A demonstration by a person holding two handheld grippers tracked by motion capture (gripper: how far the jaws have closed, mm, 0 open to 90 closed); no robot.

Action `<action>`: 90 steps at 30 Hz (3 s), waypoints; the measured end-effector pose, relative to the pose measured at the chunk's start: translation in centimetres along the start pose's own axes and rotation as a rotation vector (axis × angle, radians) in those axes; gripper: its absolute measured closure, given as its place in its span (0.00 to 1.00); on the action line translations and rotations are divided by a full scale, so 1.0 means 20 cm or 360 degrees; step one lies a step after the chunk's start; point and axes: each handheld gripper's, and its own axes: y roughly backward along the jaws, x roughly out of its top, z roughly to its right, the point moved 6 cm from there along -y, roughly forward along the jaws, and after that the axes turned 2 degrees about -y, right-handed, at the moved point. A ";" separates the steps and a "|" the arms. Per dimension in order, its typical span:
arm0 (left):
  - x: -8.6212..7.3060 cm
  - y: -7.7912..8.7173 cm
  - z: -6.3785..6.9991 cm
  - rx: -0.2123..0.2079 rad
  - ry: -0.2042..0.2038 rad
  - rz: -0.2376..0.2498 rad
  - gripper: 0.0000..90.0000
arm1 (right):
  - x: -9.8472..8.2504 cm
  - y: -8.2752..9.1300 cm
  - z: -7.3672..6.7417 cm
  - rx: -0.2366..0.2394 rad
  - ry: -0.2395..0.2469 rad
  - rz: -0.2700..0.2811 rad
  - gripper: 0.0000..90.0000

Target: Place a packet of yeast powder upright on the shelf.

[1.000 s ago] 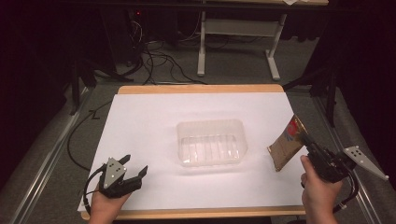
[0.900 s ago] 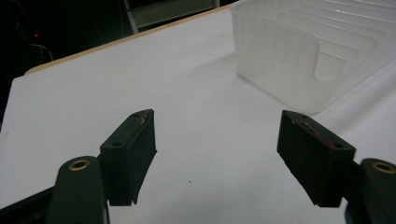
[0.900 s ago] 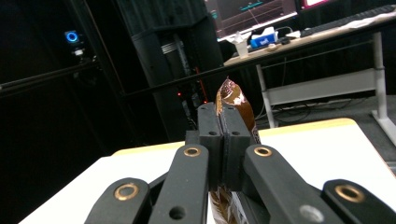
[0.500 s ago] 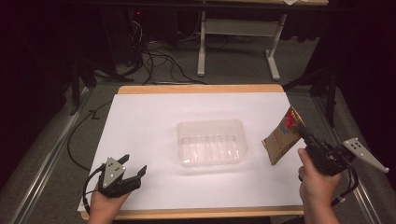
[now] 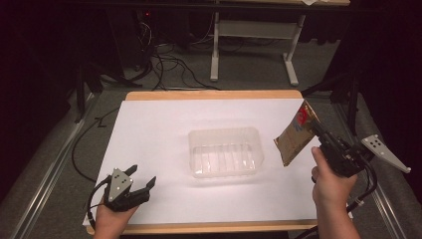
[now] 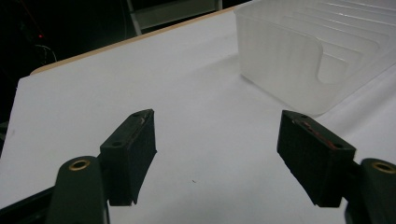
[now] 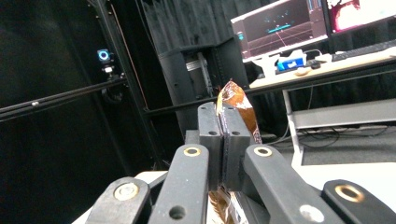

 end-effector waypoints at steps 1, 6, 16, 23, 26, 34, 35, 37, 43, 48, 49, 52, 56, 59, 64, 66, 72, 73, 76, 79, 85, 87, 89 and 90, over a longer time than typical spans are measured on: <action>0.00 0.00 0.00 -0.0001 0.0002 0.0000 0.32 | 0.00 -0.01 -0.01 0.0009 -0.0001 0.0001 1.00; 0.00 0.00 0.01 -0.0004 -0.0004 -0.0001 0.32 | 0.02 -0.05 -0.06 0.0039 0.0002 0.0007 1.00; 0.00 0.00 0.01 -0.0010 -0.0008 0.0000 0.32 | 0.03 -0.12 -0.12 0.0078 -0.0007 0.0011 1.00; 0.00 0.01 0.01 -0.0009 -0.0010 0.0003 0.32 | 0.03 -0.16 -0.16 0.0093 -0.0017 0.0018 1.00; 0.00 0.01 0.00 -0.0011 -0.0006 0.0005 0.32 | 0.03 -0.18 -0.18 0.0100 -0.0017 0.0019 1.00; 0.00 0.01 0.00 -0.0016 -0.0005 0.0006 0.32 | 0.02 -0.23 -0.21 0.0105 -0.0022 0.0011 1.00; 0.00 0.01 0.01 -0.0016 -0.0006 0.0006 0.32 | 0.01 -0.24 -0.22 0.0104 -0.0021 0.0008 1.00; 0.00 0.01 0.01 -0.0016 -0.0007 0.0007 0.32 | 0.00 -0.26 -0.23 0.0106 -0.0020 0.0002 1.00; 0.00 0.01 0.01 -0.0018 -0.0002 0.0009 0.32 | -0.02 -0.29 -0.23 0.0101 -0.0025 -0.0015 1.00; 0.00 0.01 0.01 -0.0022 -0.0006 0.0004 0.32 | -0.05 -0.32 -0.24 0.0093 -0.0032 -0.0030 1.00; 0.00 0.01 0.01 -0.0022 -0.0006 0.0005 0.32 | -0.06 -0.32 -0.24 0.0090 -0.0030 -0.0033 1.00; 0.00 0.01 0.01 -0.0022 -0.0006 0.0006 0.32 | -0.08 -0.34 -0.24 0.0085 -0.0035 -0.0042 1.00; 0.00 0.01 0.01 -0.0023 -0.0003 0.0008 0.32 | -0.11 -0.36 -0.23 0.0076 -0.0039 -0.0059 1.00; 0.00 0.01 0.01 -0.0024 -0.0004 0.0007 0.32 | -0.13 -0.37 -0.23 0.0066 -0.0038 -0.0069 1.00; 0.00 0.01 0.01 -0.0024 -0.0003 0.0008 0.32 | -0.16 -0.38 -0.22 0.0055 -0.0038 -0.0080 1.00; 0.00 0.01 0.01 -0.0025 -0.0006 0.0007 0.32 | -0.17 -0.39 -0.21 0.0046 -0.0035 -0.0085 1.00; 0.00 0.01 0.01 -0.0032 -0.0009 0.0003 0.32 | -0.20 -0.41 -0.20 0.0022 -0.0030 -0.0102 1.00; 0.00 0.01 0.01 -0.0033 -0.0011 0.0003 0.32 | -0.21 -0.41 -0.20 0.0015 -0.0029 -0.0105 1.00; 0.00 0.01 0.01 -0.0035 -0.0007 0.0002 0.32 | -0.22 -0.41 -0.19 0.0012 -0.0026 -0.0106 1.00; 0.00 0.01 0.01 -0.0036 -0.0011 0.0002 0.32 | -0.23 -0.41 -0.19 0.0001 -0.0019 -0.0108 1.00; 0.00 0.00 0.01 -0.0040 -0.0012 -0.0002 0.32 | -0.26 -0.41 -0.17 -0.0025 -0.0013 -0.0123 1.00; 0.00 0.00 0.01 -0.0040 -0.0013 -0.0003 0.32 | -0.27 -0.42 -0.16 -0.0026 -0.0014 -0.0132 1.00; 0.00 0.01 0.01 -0.0038 -0.0014 -0.0004 0.32 | -0.28 -0.42 -0.16 -0.0032 -0.0018 -0.0140 1.00; 0.00 0.01 0.01 -0.0040 -0.0012 -0.0005 0.32 | -0.29 -0.42 -0.16 -0.0032 -0.0018 -0.0143 1.00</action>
